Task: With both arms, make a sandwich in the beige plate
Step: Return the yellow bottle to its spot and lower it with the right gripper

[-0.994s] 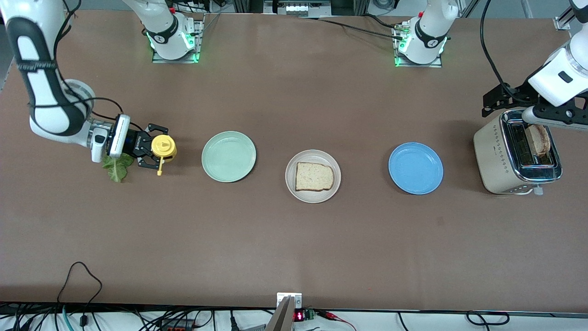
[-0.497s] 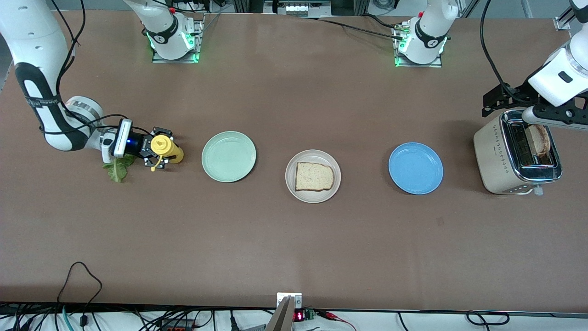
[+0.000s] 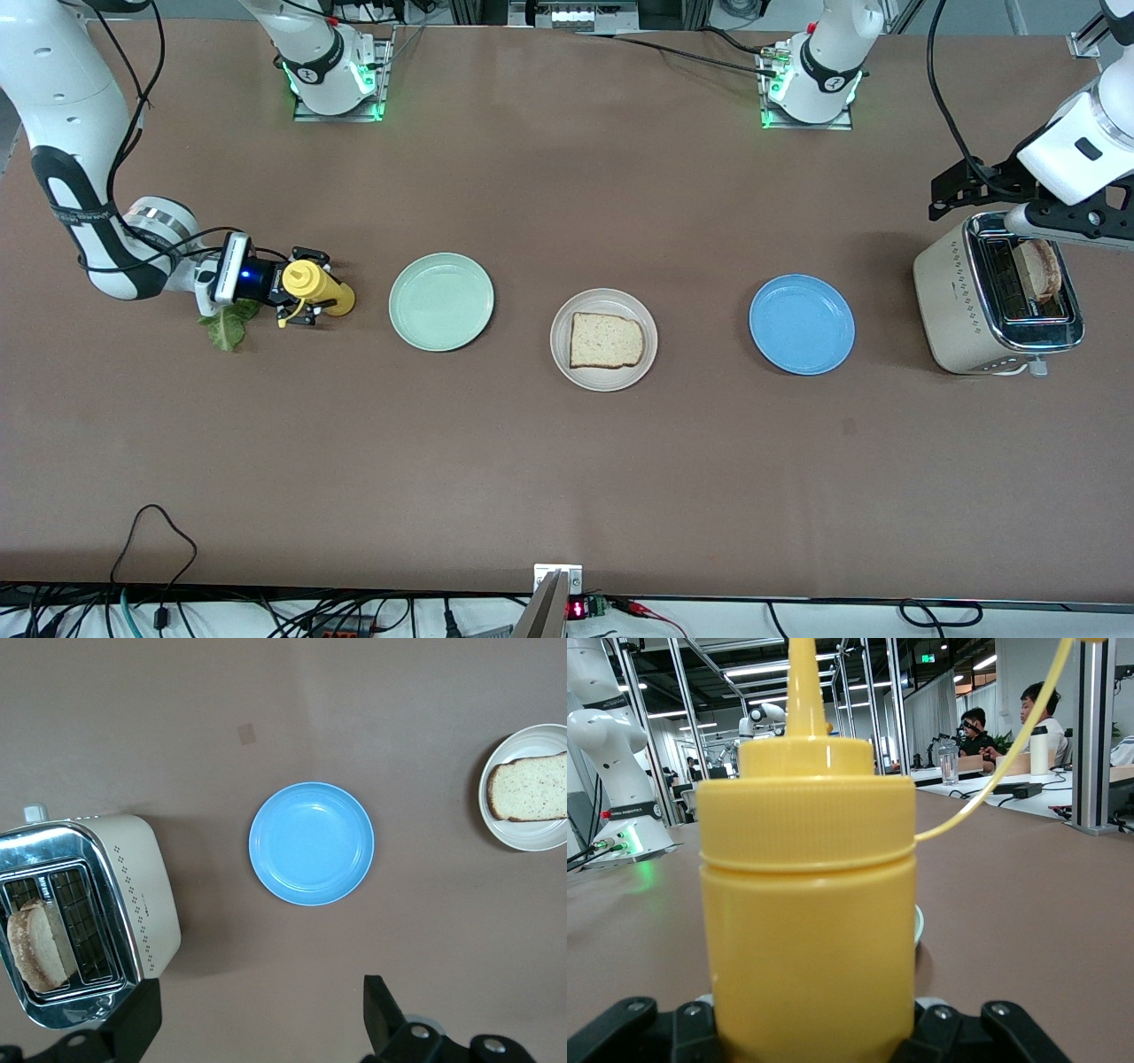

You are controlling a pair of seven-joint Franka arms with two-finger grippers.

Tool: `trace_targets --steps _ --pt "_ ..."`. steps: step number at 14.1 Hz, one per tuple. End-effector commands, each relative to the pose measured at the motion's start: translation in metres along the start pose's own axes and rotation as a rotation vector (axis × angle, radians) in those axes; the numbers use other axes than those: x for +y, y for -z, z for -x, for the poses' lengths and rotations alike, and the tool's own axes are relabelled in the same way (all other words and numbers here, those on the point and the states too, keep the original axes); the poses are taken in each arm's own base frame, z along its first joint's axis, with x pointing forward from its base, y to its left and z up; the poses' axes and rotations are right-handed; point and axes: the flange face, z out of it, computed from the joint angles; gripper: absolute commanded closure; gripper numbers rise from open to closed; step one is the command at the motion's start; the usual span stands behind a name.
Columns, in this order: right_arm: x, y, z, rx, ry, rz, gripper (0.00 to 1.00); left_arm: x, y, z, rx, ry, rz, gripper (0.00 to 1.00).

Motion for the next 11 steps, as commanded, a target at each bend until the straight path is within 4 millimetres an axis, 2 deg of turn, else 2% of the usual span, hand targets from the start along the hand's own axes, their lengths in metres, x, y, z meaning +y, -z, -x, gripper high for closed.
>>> trace_targets --steps 1,2,6,11 --pt "0.006 0.0 -0.004 0.045 0.026 0.006 0.55 -0.002 0.006 -0.001 -0.004 -0.004 0.015 0.0" --pt "0.006 0.0 -0.002 0.044 0.025 0.007 0.49 -0.002 0.006 -0.001 -0.004 -0.004 0.015 0.0" --pt "0.007 0.002 -0.004 0.051 0.019 0.006 0.0 -0.002 0.006 -0.001 -0.004 -0.004 0.015 0.0" --pt "0.013 0.03 -0.008 0.048 0.018 0.043 0.0 -0.002 0.006 -0.001 -0.004 -0.004 0.015 0.0"
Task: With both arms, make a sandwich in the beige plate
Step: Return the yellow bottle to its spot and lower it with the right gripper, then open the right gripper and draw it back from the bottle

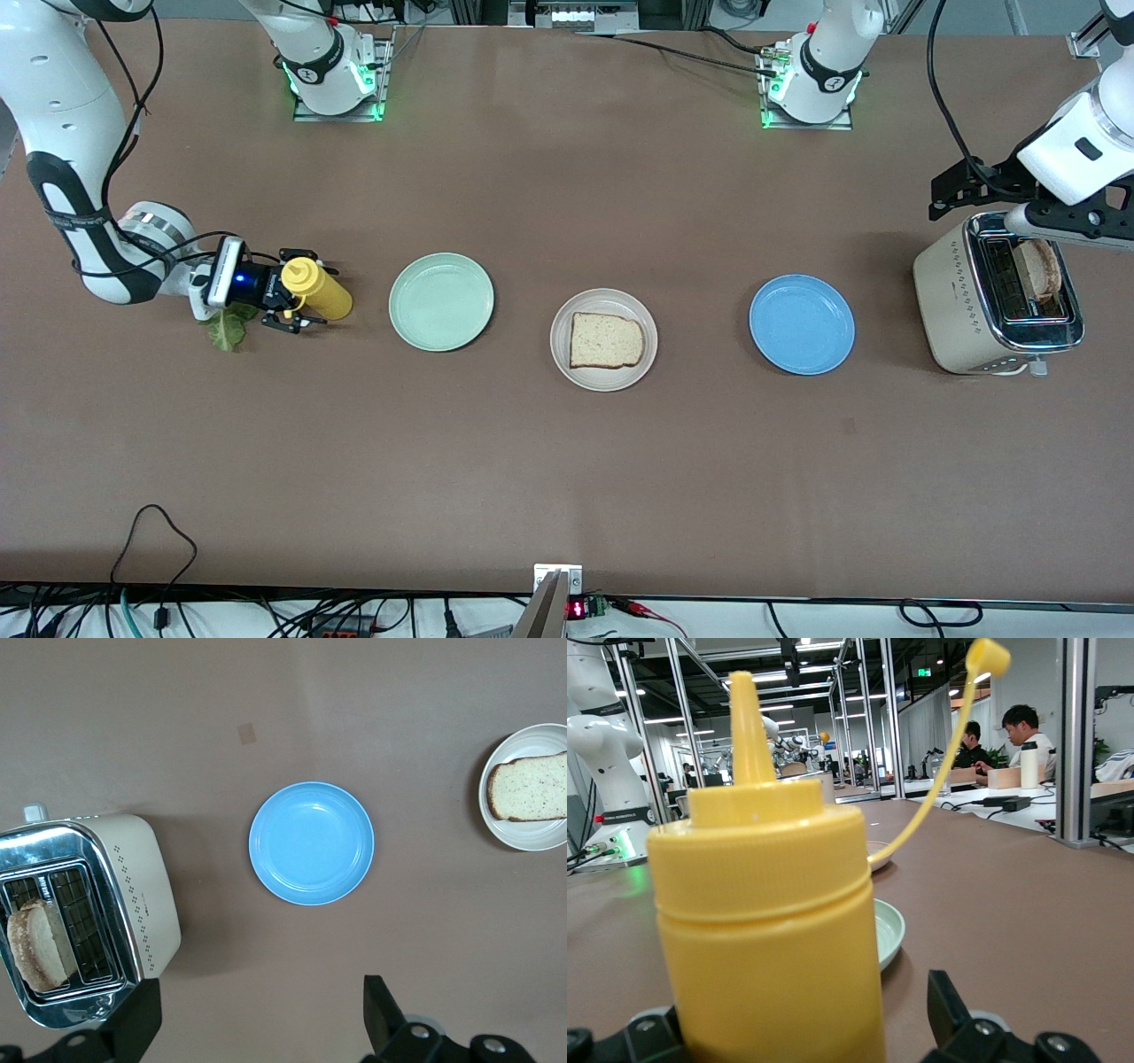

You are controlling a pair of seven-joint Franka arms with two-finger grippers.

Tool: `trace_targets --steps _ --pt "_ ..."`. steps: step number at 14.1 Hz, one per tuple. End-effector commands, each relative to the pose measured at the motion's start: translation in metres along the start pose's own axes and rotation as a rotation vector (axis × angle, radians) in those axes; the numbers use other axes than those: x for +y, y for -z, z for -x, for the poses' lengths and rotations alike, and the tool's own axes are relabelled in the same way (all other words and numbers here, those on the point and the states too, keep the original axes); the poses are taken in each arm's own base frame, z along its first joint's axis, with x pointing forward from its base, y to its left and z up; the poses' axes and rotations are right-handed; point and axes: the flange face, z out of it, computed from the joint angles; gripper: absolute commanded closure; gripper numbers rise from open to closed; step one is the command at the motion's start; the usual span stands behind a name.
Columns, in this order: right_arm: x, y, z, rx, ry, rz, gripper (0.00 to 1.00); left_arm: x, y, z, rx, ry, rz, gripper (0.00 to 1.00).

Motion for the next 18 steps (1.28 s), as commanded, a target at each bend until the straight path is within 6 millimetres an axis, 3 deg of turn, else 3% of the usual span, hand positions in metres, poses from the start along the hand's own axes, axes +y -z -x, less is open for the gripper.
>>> trace_targets --steps 1,9,11,14,18 --pt "0.001 0.024 -0.002 0.018 -0.018 0.026 0.0 -0.002 0.006 -0.001 -0.003 -0.004 0.015 0.0" --pt "-0.009 0.09 -0.003 -0.047 -0.129 -0.027 0.0 -0.002 0.006 -0.001 -0.002 -0.004 0.015 0.0" --pt "-0.009 0.112 -0.014 -0.104 -0.165 -0.041 0.0 -0.002 0.006 -0.001 -0.003 -0.004 0.015 0.0" --pt "-0.007 0.142 -0.048 -0.233 -0.231 -0.049 0.0 -0.002 0.007 -0.001 -0.002 -0.004 0.015 0.0" --pt "0.016 0.16 -0.129 -0.47 -0.315 -0.026 0.0 -0.002 0.005 0.002 -0.029 -0.003 0.018 0.0"
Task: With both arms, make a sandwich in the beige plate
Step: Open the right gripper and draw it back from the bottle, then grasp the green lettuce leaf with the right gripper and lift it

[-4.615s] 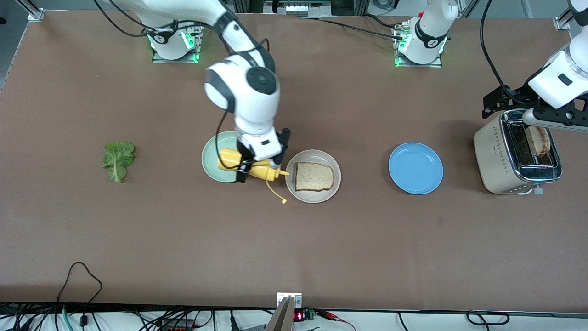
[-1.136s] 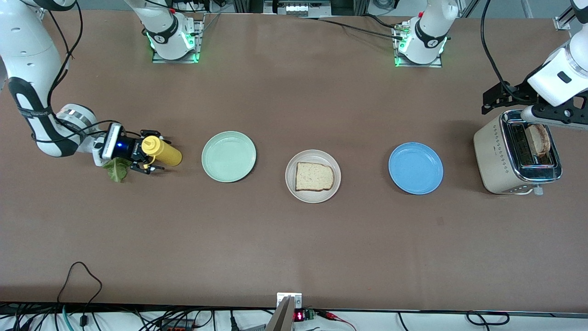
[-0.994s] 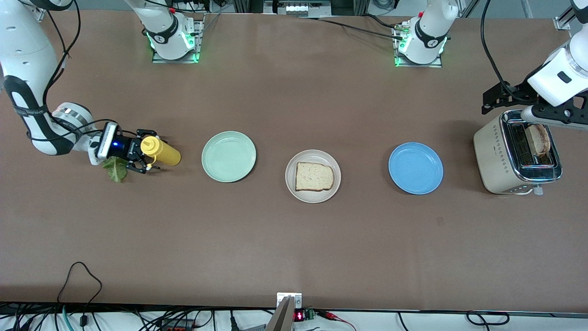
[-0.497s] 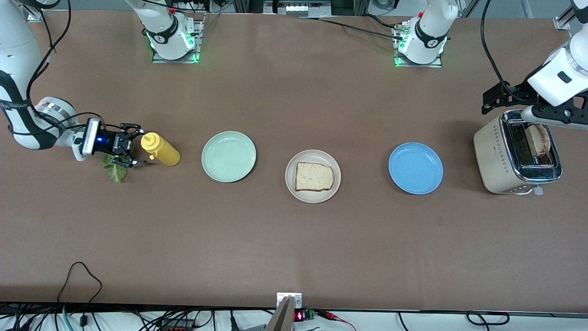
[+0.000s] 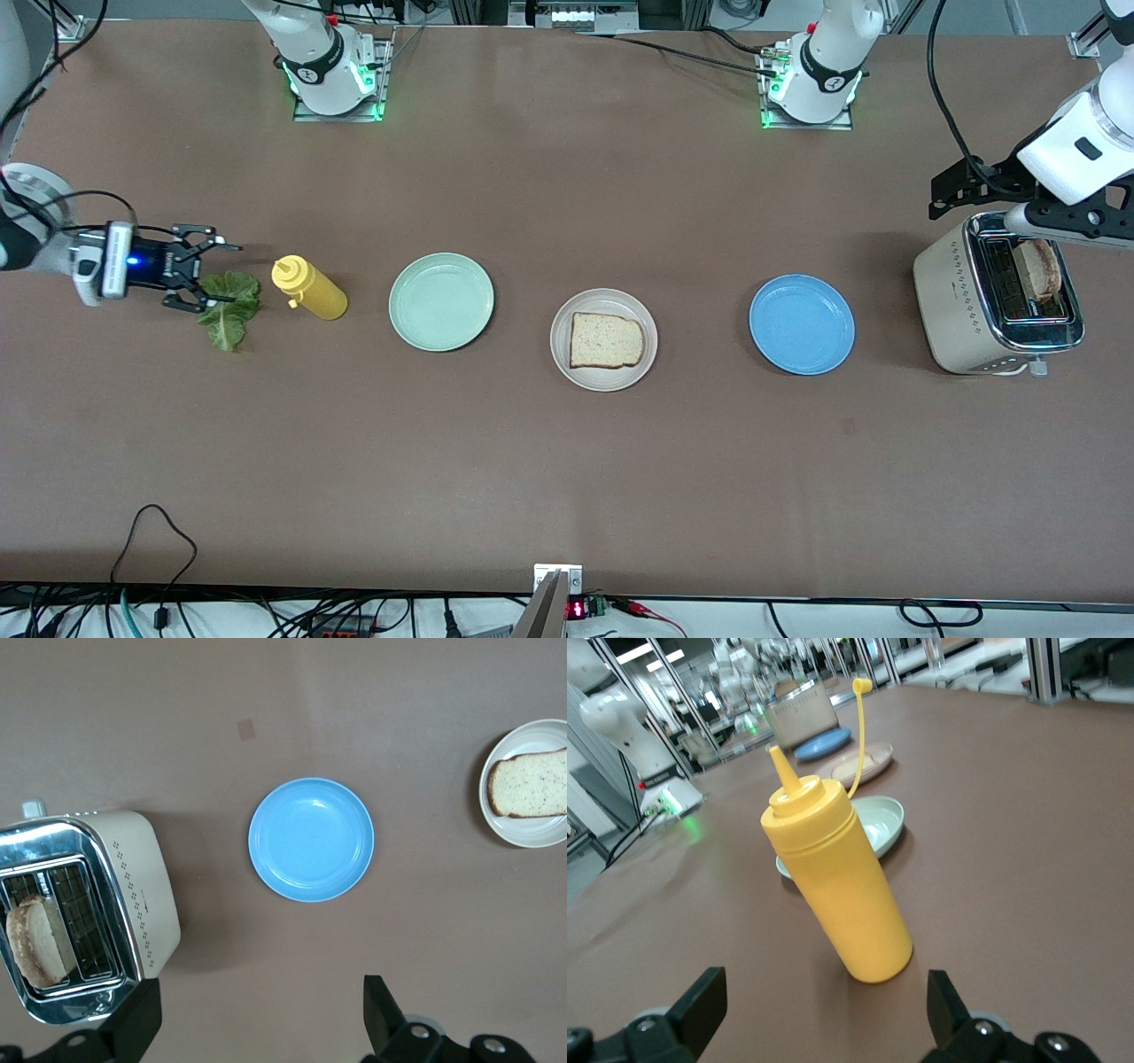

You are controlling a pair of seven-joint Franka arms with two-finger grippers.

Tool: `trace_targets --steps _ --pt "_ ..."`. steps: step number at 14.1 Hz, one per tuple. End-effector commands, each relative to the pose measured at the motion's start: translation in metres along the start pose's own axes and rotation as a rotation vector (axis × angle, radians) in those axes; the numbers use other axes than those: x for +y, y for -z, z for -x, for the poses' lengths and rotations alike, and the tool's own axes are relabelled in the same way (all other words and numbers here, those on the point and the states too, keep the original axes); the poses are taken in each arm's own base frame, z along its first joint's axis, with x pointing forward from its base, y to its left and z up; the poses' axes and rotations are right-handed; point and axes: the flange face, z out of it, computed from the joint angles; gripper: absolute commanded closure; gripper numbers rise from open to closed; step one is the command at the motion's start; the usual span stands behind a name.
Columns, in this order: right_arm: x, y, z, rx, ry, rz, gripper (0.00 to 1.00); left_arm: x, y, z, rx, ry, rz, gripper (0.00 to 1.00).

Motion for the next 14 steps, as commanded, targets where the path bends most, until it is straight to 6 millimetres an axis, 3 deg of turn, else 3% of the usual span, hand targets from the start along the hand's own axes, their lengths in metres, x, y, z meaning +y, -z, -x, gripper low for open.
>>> trace_targets --steps 1,5,7,9,14 --pt "-0.008 0.026 -0.064 -0.176 -0.071 0.043 0.0 -0.002 0.006 0.0 -0.012 -0.004 0.017 0.0" --pt "-0.023 0.045 -0.129 -0.375 -0.201 0.156 0.0 -0.002 0.007 0.001 -0.012 -0.004 0.016 0.0" --pt "-0.015 0.048 -0.138 -0.471 -0.279 0.269 0.0 -0.002 0.007 0.001 -0.012 -0.004 0.016 0.0" --pt "-0.003 0.048 -0.133 -0.542 -0.343 0.389 0.0 -0.002 0.006 0.001 -0.013 -0.004 0.016 0.0" --pt "0.016 0.013 -0.144 -0.664 -0.587 0.605 0.0 -0.003 0.007 0.001 -0.012 -0.002 0.016 0.0"
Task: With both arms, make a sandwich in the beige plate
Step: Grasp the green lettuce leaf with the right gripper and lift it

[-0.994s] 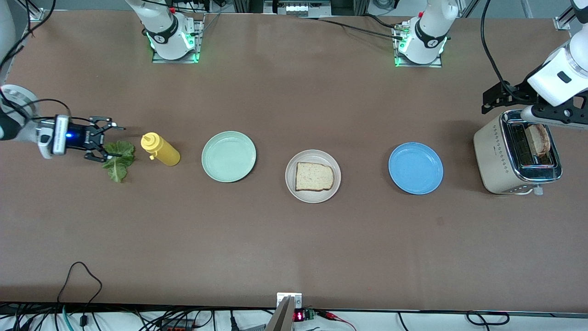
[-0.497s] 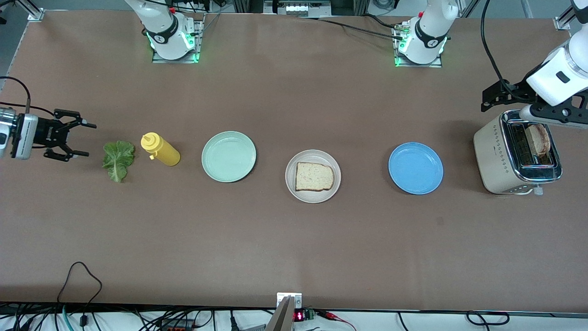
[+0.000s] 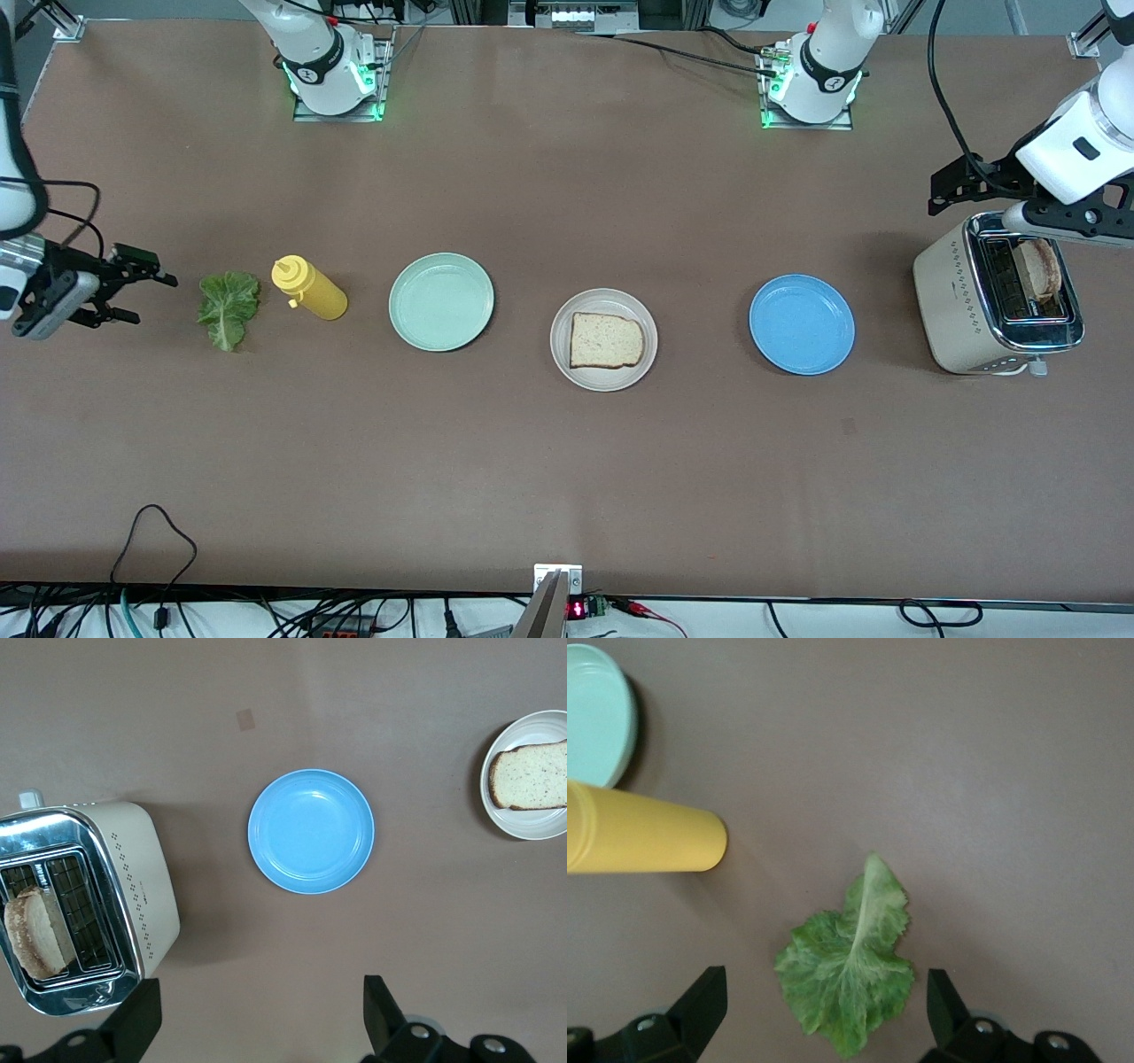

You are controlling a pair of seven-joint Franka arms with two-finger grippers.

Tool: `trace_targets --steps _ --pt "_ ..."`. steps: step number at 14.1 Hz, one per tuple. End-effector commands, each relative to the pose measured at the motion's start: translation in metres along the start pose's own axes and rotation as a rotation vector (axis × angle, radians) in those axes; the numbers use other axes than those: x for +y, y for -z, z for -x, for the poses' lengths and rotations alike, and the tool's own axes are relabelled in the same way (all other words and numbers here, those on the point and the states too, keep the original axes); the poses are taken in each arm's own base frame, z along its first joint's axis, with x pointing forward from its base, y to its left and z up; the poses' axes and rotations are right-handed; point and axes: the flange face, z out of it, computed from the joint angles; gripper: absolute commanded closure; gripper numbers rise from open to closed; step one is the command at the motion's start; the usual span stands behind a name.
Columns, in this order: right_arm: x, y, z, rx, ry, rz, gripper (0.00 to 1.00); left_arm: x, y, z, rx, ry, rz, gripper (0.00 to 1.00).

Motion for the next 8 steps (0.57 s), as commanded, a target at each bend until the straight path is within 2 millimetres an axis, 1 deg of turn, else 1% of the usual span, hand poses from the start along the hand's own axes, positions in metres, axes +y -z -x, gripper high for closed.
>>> trace_targets --steps 1,2,3,4,5,6,8 --pt "-0.01 -0.013 -0.021 -0.038 -0.123 0.081 0.0 -0.002 0.007 -0.001 -0.001 -0.004 0.015 0.0" --pt "-0.006 -0.024 -0.023 -0.035 -0.164 0.101 0.0 -0.002 0.007 -0.001 -0.001 -0.004 0.015 0.0" --pt "0.0 -0.039 -0.022 -0.025 -0.192 0.128 0.0 -0.003 0.006 0.0 -0.003 -0.003 0.015 0.0" --pt "0.002 -0.057 -0.022 -0.024 -0.187 0.152 0.0 -0.003 0.006 0.0 -0.003 -0.003 0.015 0.0" --pt "-0.004 -0.074 -0.023 -0.012 -0.187 0.183 0.0 -0.004 0.006 0.0 -0.003 -0.003 0.015 0.0" --pt "-0.006 -0.086 -0.021 0.004 -0.228 0.213 0.0 -0.004 0.006 0.0 -0.003 -0.003 0.015 0.0" --pt "-0.006 -0.105 -0.012 -0.003 -0.255 0.219 0.0 -0.003 0.006 0.0 -0.003 -0.003 0.015 0.0"
